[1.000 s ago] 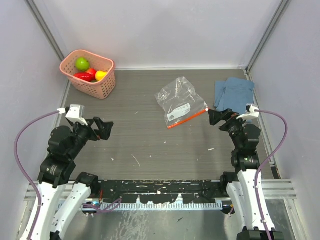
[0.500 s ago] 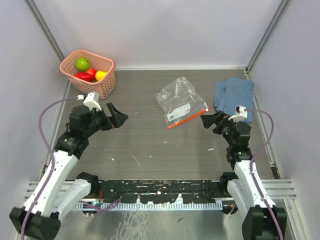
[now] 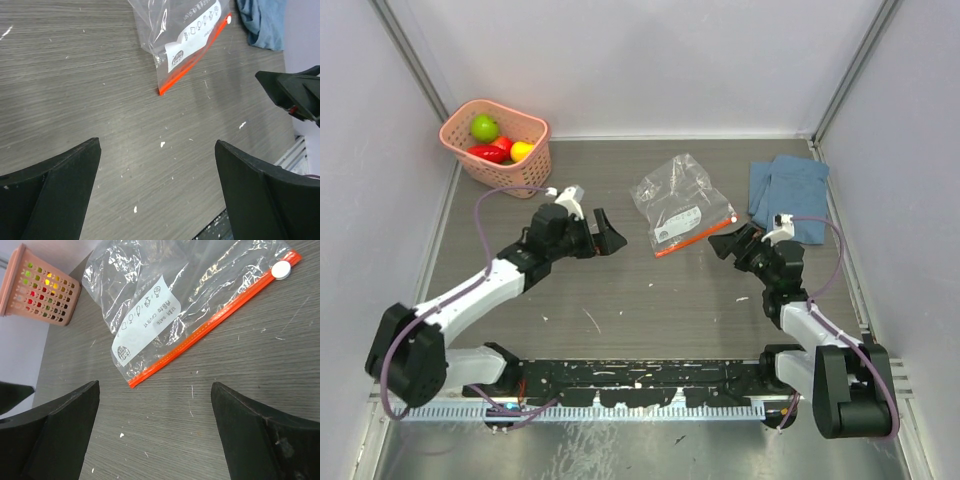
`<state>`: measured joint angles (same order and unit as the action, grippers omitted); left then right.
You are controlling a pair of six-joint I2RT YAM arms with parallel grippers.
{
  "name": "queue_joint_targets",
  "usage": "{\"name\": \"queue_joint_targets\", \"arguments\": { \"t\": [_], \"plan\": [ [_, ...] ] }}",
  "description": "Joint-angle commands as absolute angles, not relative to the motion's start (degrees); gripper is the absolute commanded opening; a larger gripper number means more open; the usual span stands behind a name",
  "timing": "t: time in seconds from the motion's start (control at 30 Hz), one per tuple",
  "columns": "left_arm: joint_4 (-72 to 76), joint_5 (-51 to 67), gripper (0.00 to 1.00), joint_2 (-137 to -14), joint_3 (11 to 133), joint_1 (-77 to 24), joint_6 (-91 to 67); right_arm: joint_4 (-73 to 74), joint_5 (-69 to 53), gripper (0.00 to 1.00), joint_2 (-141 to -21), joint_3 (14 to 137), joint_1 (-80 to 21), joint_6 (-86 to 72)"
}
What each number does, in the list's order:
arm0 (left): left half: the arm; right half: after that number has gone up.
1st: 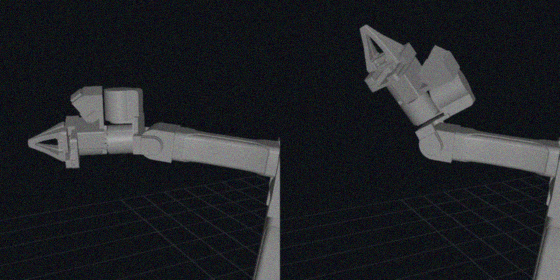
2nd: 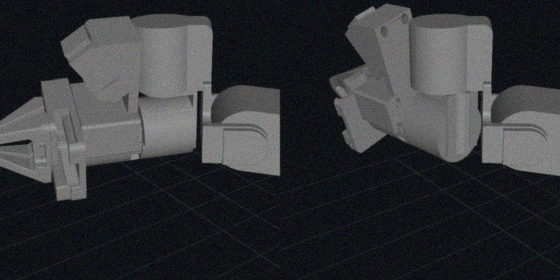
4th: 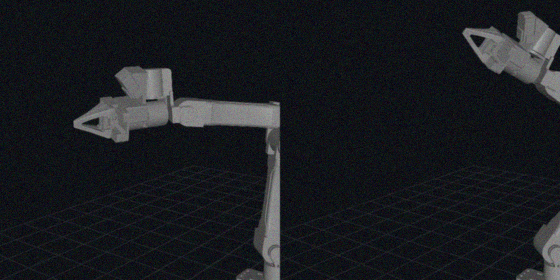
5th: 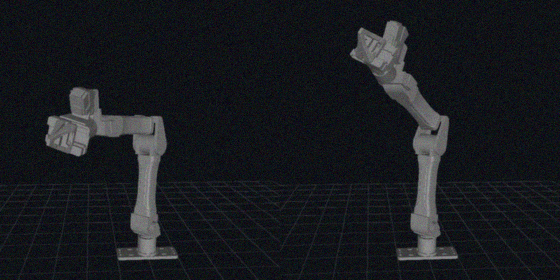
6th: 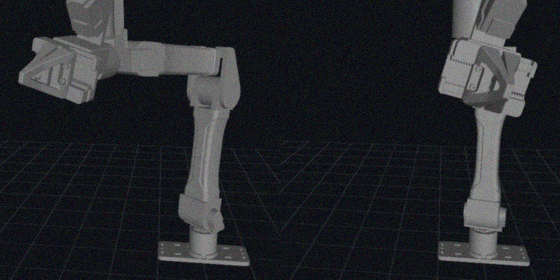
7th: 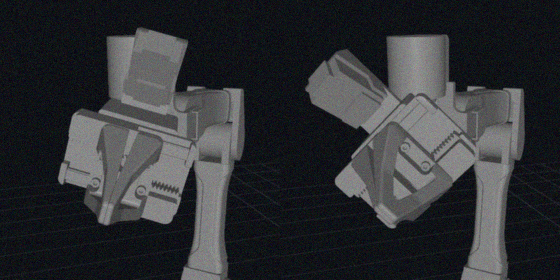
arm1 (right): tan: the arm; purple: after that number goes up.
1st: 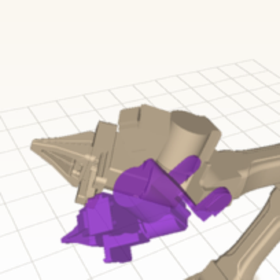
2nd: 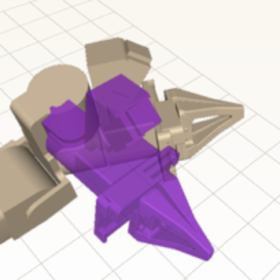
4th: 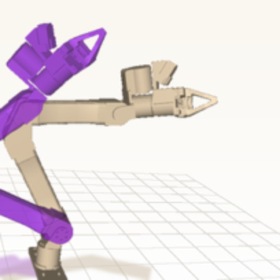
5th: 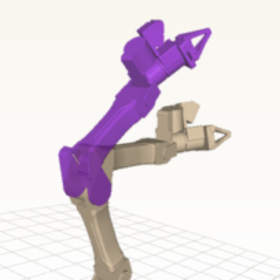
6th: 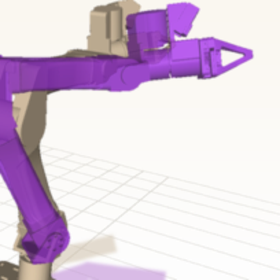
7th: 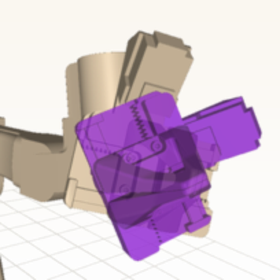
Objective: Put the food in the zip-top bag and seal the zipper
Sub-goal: Pick up the zipper food storage bag at the center of the board.
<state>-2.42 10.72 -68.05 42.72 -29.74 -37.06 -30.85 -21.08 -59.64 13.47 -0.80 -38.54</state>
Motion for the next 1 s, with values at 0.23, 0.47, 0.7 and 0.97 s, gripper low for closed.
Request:
{"name": "queue_joint_targets", "arguments": {
  "t": [0.23,0.47,0.7,0.97],
  "plan": [
    [17.6,3.3,0.92,-89.8,50.2,-36.3,-39.9,-42.5,-19.1,0.96,-61.4,9.9,-3.3,-37.2],
    [23.6,1.6,0.83,-101.3,55.3,-38.1,-43.0,-42.9,-18.3,0.96,-61.0,9.8,-5.5,-36.2],
    [28.8,-0.6,0.76,-110.6,58.9,-38.8,-47.3,-43.1,-17.0,0.96,-62.2,10.1,-7.1,-35.4],
    [30.7,1.5,0.63,-115.7,62.1,-39.0,-48.7,-42.9,-16.5,0.96,-62.2,10.1,-7.5,-35.1]
  ]
}}
